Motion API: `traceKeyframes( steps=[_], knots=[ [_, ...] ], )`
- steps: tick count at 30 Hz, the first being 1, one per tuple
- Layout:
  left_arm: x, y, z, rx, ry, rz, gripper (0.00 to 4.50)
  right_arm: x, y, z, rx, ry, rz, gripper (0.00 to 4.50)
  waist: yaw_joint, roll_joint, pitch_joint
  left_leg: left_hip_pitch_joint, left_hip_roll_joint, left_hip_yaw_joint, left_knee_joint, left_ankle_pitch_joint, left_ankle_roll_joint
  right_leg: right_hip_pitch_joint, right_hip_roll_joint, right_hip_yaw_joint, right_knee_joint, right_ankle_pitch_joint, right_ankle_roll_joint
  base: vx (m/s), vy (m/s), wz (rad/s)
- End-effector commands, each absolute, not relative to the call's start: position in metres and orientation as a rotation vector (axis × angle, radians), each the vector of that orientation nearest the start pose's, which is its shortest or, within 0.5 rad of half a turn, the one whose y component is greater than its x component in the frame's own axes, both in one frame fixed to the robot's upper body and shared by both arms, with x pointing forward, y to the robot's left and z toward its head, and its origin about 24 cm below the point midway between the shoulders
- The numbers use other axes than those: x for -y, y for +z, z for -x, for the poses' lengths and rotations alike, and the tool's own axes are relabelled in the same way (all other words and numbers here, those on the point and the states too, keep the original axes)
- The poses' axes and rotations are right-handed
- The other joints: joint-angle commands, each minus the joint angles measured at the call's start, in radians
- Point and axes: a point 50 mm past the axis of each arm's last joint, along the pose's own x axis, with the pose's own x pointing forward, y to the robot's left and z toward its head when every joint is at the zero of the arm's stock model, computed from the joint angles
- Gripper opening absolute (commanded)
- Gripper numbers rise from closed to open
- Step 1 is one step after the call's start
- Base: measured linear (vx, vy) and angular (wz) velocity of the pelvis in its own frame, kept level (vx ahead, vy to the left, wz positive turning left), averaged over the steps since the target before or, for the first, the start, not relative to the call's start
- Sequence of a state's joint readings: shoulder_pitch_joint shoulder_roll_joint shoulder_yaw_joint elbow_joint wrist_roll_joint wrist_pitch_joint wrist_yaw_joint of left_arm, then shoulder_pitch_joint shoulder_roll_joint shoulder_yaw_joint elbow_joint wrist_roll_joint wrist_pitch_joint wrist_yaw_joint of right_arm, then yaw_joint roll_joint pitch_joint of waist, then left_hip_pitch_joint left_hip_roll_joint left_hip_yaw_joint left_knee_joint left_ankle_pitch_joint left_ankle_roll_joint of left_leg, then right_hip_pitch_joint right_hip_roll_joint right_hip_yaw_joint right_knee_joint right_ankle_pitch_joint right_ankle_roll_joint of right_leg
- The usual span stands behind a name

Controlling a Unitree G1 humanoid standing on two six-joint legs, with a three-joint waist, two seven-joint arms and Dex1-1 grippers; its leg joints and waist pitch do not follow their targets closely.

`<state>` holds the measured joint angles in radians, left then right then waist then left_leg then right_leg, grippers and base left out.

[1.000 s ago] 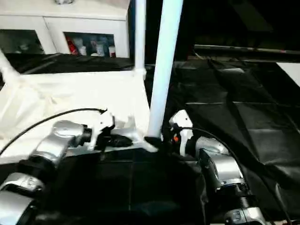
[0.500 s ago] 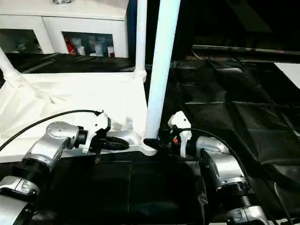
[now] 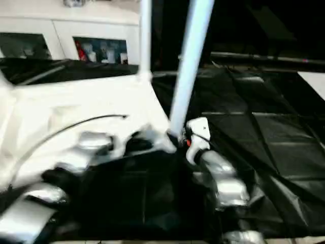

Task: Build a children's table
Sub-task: Rotate leg to tighten

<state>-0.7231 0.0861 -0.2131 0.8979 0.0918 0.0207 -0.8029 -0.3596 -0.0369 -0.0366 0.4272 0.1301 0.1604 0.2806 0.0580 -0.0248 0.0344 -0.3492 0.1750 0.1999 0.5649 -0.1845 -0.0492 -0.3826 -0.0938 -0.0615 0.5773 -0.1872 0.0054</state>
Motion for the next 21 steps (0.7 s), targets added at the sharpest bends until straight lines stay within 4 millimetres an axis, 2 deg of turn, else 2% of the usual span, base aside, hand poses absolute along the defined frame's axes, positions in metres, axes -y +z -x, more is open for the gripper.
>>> traceKeyframes(
  steps=[1, 3, 5, 6, 7, 9, 12, 14, 16, 17, 19, 20, 21],
  knots=[
    [-0.048, 0.029, -0.337, -0.357, -1.018, -0.239, 0.00, 0.111, 0.007, -0.311, -0.333, 0.285, -0.141, 1.98, -0.004, -0.001, -0.038, 0.015, 0.055, -0.034, -0.078, -0.358, -0.014, 0.010, -0.066, 0.044, -0.094, -0.453, -0.135, 0.000, 0.000, 0.00],
    [-0.045, 0.029, -0.338, -0.352, -1.022, -0.255, 0.00, 0.110, 0.010, -0.313, -0.319, 0.267, -0.124, 1.98, -0.004, -0.003, -0.040, 0.013, 0.055, -0.035, -0.078, -0.352, -0.013, 0.014, -0.066, 0.044, -0.092, -0.432, -0.133, 0.000, 0.000, 0.00],
    [-0.046, 0.029, -0.337, -0.355, -1.031, -0.261, 0.00, 0.110, 0.012, -0.314, -0.310, 0.268, -0.125, 1.98, -0.002, 0.001, -0.040, 0.011, 0.056, -0.034, -0.078, -0.344, -0.007, 0.015, -0.065, 0.045, -0.089, -0.389, -0.141, 0.000, 0.000, 0.00],
    [-0.048, 0.029, -0.338, -0.355, -1.030, -0.269, 0.00, 0.110, 0.014, -0.315, -0.292, 0.279, -0.123, 1.98, -0.001, -0.001, -0.040, 0.010, 0.056, -0.033, -0.078, -0.342, -0.004, 0.016, -0.065, 0.046, -0.089, -0.378, -0.143, 0.000, 0.000, 0.00],
    [-0.050, 0.028, -0.338, -0.357, -1.030, -0.272, 0.00, 0.111, 0.016, -0.316, -0.278, 0.284, -0.122, 2.33, 0.001, 0.000, -0.042, 0.008, 0.056, -0.032, -0.078, -0.326, 0.005, 0.019, -0.065, 0.046, -0.084, -0.343, -0.154, 0.000, 0.000, 0.00],
    [-0.057, 0.028, -0.339, -0.357, -1.041, -0.287, 0.00, 0.115, 0.022, -0.317, -0.235, 0.291, -0.135, 2.68, 0.001, -0.002, -0.041, 0.006, 0.056, -0.031, -0.077, -0.319, 0.012, 0.021, -0.066, 0.045, -0.083, -0.335, -0.160, 0.000, 0.000, 0.00],
    [-0.061, 0.028, -0.339, -0.350, -1.052, -0.293, 0.00, 0.117, 0.025, -0.318, -0.211, 0.290, -0.146, 2.87, 0.002, -0.003, -0.041, 0.006, 0.056, -0.031, -0.077, -0.312, 0.020, 0.022, -0.067, 0.045, -0.084, -0.341, -0.163, 0.000, 0.000, 0.00],
    [-0.065, 0.033, -0.340, -0.289, -1.074, -0.281, 0.00, 0.124, 0.031, -0.318, -0.172, 0.281, -0.117, 3.14, 0.004, -0.001, -0.041, 0.005, 0.055, -0.031, -0.077, -0.301, 0.023, 0.024, -0.068, 0.045, -0.084, -0.346, -0.162, 0.000, 0.000, 0.00],
    [-0.068, 0.039, -0.341, -0.235, -1.072, -0.264, 0.00, 0.129, 0.036, -0.316, -0.148, 0.289, -0.104, 3.17, 0.007, -0.004, -0.042, 0.004, 0.056, -0.029, -0.075, -0.281, 0.031, 0.026, -0.068, 0.046, -0.082, -0.325, -0.169, 0.000, 0.000, 0.00],
    [-0.069, 0.042, -0.341, -0.214, -1.077, -0.259, 0.00, 0.131, 0.037, -0.315, -0.142, 0.299, -0.104, 3.17, 0.010, -0.001, -0.045, 0.007, 0.059, -0.027, -0.073, -0.263, 0.034, 0.023, -0.068, 0.046, -0.077, -0.287, -0.181, 0.000, 0.000, 0.00],
    [-0.078, 0.052, -0.338, -0.146, -1.116, -0.234, 0.00, 0.134, 0.042, -0.304, -0.129, 0.429, -0.093, 3.17, 0.014, -0.001, -0.050, -0.005, 0.064, -0.029, -0.069, -0.190, 0.059, 0.037, -0.066, 0.043, -0.056, -0.133, -0.210, 0.000, 0.000, 0.00],
    [-0.079, 0.053, -0.337, -0.138, -1.119, -0.223, 0.00, 0.134, 0.043, -0.303, -0.129, 0.450, -0.088, 3.17, 0.015, -0.001, -0.051, -0.003, 0.065, -0.027, -0.066, -0.172, 0.070, 0.035, -0.065, 0.043, -0.051, -0.092, -0.221, 0.000, 0.000, 0.00],
    [-0.079, 0.053, -0.337, -0.138, -1.119, -0.223, 0.00, 0.134, 0.043, -0.303, -0.129, 0.450, -0.088, 3.17, 0.009, 0.001, -0.054, -0.011, 0.063, -0.029, -0.062, -0.123, 0.089, 0.041, -0.063, 0.041, -0.037, -0.011, -0.241, 0.050, 0.013, -0.03]
  ],
)
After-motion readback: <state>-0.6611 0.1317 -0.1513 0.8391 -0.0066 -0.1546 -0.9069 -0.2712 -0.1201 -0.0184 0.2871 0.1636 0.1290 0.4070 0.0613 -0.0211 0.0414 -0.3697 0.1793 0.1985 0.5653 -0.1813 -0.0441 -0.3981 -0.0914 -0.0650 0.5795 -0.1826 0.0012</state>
